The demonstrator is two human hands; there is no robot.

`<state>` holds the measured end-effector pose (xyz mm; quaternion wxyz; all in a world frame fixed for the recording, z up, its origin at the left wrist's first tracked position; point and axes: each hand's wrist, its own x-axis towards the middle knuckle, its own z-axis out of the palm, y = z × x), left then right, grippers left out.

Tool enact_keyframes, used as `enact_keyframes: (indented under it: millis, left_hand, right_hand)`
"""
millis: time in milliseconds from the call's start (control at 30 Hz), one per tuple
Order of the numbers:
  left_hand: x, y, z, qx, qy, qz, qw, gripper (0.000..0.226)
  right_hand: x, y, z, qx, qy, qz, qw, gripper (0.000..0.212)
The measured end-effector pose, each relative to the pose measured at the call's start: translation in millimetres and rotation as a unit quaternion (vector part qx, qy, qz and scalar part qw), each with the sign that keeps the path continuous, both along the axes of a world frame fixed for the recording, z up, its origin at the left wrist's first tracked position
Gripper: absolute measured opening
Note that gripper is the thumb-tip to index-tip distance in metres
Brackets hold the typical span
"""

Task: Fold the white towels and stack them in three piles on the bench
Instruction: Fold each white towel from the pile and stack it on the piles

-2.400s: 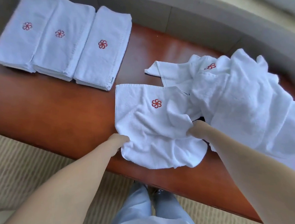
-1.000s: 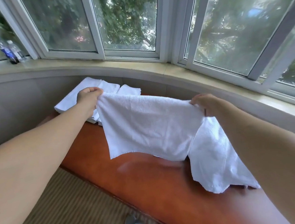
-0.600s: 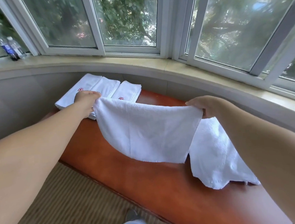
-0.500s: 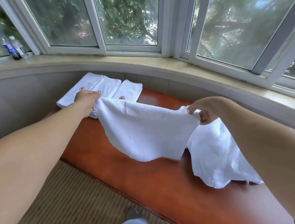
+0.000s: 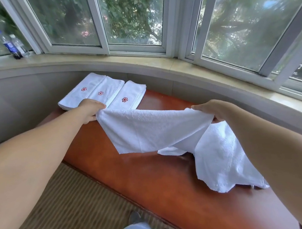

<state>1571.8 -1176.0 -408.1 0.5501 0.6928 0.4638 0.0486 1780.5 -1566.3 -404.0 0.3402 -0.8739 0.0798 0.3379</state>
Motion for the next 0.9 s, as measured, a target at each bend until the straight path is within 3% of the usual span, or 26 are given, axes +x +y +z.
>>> enact_keyframes:
  millis: [67,167,267,333,400,467,533,600,667,767,900]
  left_hand:
    - [0.0,1.4,1.3,-0.018,0.015,-0.014,1.000,0.016]
    - [-3.1,5.6,8.0,-0.088,0.059,-0.082,0.991,0.037]
    - [-9.0,7.5,12.4,-0.132,0.147,-0.224,0.954,0.057]
    - [-10.9,4.6,8.3,-0.058,0.225,-0.312,0.921,0.061]
    - [-9.2,2.4,1.5,0.135,0.286,-0.392,0.864,0.033]
    - [-5.7,3.7,-5.7,0.299,0.279,-0.409,0.816,0.043]
    - [-6.4,7.4,-11.4,0.365,0.223,-0.380,0.820,0.053]
    - [-8.5,12.8,-14.8,0.391,0.174,-0.342,0.836,0.055]
    - [-12.1,14.8,-15.1,0.415,0.159,-0.335,0.831,0.051]
    - [-21.1,13.5,-14.7,0.392,0.218,-0.397,0.801,0.040]
    - [-36.0,7.9,-22.3,0.301,0.346,-0.495,0.738,0.017]
  right_hand:
    - [2.5,-4.0,4.1,0.028,0.033,0.026,0.999,0.069]
    - [3.0,-12.8,17.2,0.046,0.126,0.107,0.985,0.065]
    - [0.9,-15.1,16.3,-0.037,0.117,0.194,0.973,0.051]
    - [-1.0,-13.0,9.9,-0.140,0.028,0.265,0.953,0.035]
    - [-0.9,-12.1,5.7,-0.216,-0.077,0.319,0.920,0.016]
    - [-0.8,-13.1,5.0,-0.245,-0.152,0.349,0.892,0.016]
    - [-0.3,-15.1,3.0,-0.219,-0.206,0.340,0.891,0.019]
    - [-0.1,-16.2,-0.4,-0.167,-0.265,0.297,0.902,0.024]
    - [-2.7,-16.3,-2.5,-0.133,-0.298,0.270,0.906,0.025]
    - [-11.6,-16.8,-7.5,-0.116,-0.223,0.288,0.924,0.016]
    - [-30.3,-23.4,-17.8,-0.134,0.030,0.314,0.939,0.015]
